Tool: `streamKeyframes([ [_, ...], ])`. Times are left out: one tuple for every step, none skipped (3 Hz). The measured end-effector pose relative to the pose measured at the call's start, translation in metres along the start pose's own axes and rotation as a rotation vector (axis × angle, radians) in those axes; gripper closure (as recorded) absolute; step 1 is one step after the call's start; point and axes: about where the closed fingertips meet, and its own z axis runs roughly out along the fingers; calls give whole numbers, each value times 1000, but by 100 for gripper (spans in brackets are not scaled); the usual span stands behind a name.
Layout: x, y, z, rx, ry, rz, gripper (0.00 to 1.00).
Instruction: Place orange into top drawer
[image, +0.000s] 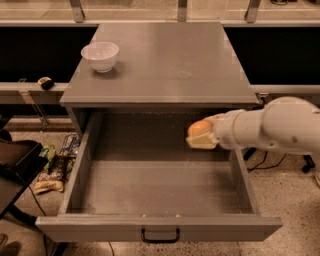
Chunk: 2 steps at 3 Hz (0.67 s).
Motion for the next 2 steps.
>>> streamKeyframes([
  [19,64,57,-102,71,-83,100],
  [43,108,100,-172,152,-132,100],
])
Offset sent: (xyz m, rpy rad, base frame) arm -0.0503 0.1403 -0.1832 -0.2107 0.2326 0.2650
